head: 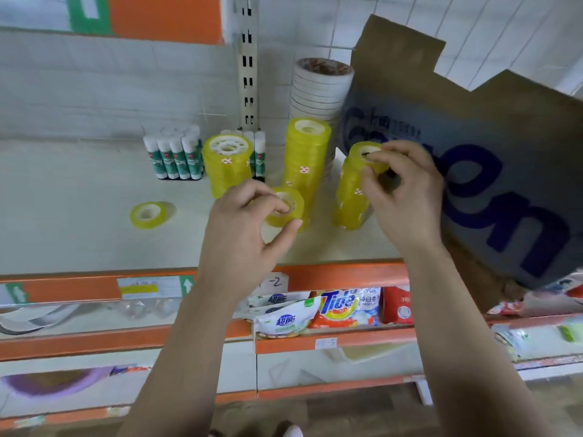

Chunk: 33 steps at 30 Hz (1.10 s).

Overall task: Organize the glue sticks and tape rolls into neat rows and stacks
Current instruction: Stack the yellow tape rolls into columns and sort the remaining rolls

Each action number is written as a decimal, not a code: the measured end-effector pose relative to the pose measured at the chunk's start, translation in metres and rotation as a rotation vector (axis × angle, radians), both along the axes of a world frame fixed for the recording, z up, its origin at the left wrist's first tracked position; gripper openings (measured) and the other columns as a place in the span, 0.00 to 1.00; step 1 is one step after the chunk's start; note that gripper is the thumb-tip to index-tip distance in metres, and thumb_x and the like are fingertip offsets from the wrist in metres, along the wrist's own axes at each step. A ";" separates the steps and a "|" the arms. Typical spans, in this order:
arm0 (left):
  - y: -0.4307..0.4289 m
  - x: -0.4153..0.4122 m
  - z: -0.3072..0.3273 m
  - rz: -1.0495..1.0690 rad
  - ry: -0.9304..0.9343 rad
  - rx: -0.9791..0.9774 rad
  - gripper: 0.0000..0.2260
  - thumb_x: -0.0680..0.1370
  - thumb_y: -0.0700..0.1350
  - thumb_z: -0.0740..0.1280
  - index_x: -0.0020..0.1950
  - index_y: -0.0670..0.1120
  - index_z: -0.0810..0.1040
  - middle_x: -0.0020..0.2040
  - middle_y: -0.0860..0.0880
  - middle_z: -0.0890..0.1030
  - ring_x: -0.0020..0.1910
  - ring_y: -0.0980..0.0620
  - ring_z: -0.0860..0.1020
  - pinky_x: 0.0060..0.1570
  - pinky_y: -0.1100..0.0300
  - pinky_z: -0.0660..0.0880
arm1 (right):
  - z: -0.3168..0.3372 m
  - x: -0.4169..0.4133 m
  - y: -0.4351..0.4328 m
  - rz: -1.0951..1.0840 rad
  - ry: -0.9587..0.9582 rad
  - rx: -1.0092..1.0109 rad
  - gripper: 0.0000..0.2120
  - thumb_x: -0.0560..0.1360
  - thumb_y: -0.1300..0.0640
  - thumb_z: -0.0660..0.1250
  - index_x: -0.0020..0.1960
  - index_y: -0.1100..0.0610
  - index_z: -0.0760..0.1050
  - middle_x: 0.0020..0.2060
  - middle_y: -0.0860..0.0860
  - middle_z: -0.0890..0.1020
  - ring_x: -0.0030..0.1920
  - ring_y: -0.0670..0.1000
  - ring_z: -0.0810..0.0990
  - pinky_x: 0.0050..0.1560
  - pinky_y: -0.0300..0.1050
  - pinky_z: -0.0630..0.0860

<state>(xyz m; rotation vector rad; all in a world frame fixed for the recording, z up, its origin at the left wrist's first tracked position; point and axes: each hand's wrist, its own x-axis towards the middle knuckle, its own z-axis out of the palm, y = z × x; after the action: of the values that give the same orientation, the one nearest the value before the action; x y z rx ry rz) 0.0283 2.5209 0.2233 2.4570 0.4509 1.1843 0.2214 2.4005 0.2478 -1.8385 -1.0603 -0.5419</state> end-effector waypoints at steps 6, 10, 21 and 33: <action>-0.006 0.006 -0.008 -0.002 0.032 0.000 0.11 0.74 0.51 0.70 0.46 0.43 0.83 0.46 0.47 0.78 0.45 0.47 0.78 0.44 0.45 0.76 | -0.011 0.017 0.005 0.036 0.036 -0.080 0.11 0.74 0.58 0.68 0.53 0.61 0.83 0.54 0.55 0.79 0.54 0.48 0.77 0.55 0.28 0.68; -0.007 0.009 -0.014 -0.002 0.039 0.003 0.10 0.74 0.50 0.71 0.46 0.43 0.83 0.47 0.47 0.77 0.46 0.47 0.78 0.46 0.45 0.75 | -0.017 0.020 0.005 0.065 0.052 -0.072 0.12 0.73 0.58 0.68 0.54 0.61 0.82 0.55 0.56 0.78 0.54 0.44 0.74 0.56 0.28 0.68; -0.015 0.016 -0.018 0.005 0.038 0.021 0.10 0.75 0.50 0.71 0.46 0.43 0.83 0.47 0.47 0.78 0.47 0.47 0.78 0.46 0.46 0.75 | -0.019 0.030 0.010 0.096 0.057 -0.014 0.09 0.73 0.58 0.70 0.51 0.61 0.81 0.52 0.55 0.78 0.51 0.47 0.76 0.50 0.33 0.72; -0.021 0.020 -0.019 0.023 0.055 0.011 0.11 0.75 0.51 0.69 0.46 0.43 0.83 0.47 0.48 0.78 0.47 0.49 0.78 0.46 0.47 0.76 | -0.018 0.033 0.014 0.140 0.039 -0.023 0.10 0.70 0.58 0.72 0.50 0.60 0.82 0.52 0.55 0.78 0.52 0.44 0.75 0.55 0.34 0.71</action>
<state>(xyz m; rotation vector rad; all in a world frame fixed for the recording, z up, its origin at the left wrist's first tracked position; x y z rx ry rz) 0.0487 2.4999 0.2043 2.5052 0.4904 1.1337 0.2539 2.4147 0.2296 -1.7719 -1.1628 -0.4113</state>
